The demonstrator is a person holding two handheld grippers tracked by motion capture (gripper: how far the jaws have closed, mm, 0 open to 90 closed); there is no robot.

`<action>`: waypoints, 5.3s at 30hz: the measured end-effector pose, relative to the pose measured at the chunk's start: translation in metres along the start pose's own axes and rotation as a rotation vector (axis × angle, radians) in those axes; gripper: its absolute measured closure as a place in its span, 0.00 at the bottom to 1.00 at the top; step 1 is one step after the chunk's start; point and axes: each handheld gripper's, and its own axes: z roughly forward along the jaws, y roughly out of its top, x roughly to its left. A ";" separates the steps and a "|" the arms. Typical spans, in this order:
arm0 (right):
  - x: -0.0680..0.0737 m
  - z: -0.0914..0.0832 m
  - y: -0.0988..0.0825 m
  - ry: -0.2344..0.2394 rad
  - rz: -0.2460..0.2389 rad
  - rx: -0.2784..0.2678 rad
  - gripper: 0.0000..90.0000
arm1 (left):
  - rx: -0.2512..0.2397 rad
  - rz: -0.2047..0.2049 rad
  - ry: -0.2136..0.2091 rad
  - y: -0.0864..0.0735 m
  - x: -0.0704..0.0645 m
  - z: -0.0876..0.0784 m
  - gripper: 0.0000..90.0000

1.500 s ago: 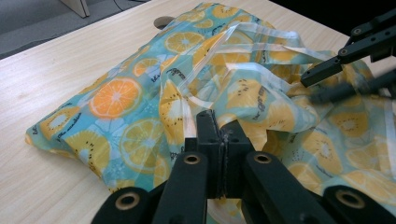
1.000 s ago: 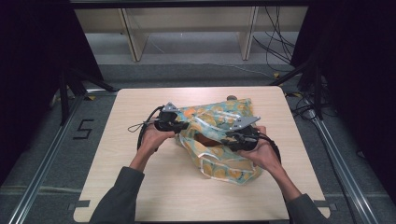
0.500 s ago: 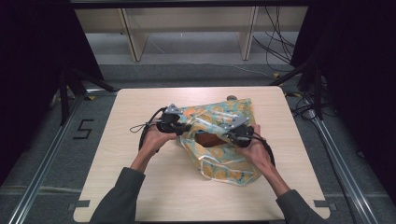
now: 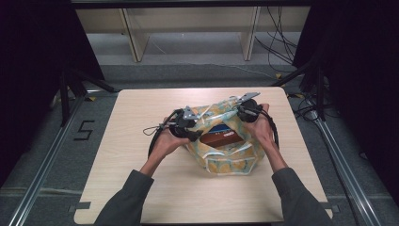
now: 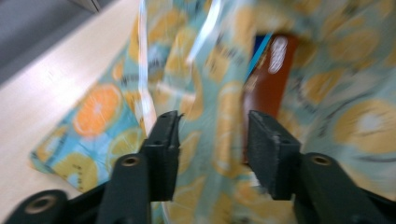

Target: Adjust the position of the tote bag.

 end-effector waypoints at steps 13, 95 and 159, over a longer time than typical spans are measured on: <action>-0.007 0.010 0.002 0.009 0.041 0.011 0.98 | 0.220 0.063 0.084 0.021 -0.011 0.066 0.42; 0.020 -0.054 -0.040 0.117 -0.036 -0.177 1.00 | 0.089 0.179 -0.085 0.065 -0.028 0.037 0.35; 0.093 -0.043 -0.104 0.465 -0.295 0.147 1.00 | 0.082 -0.193 -0.103 0.079 0.072 0.129 0.99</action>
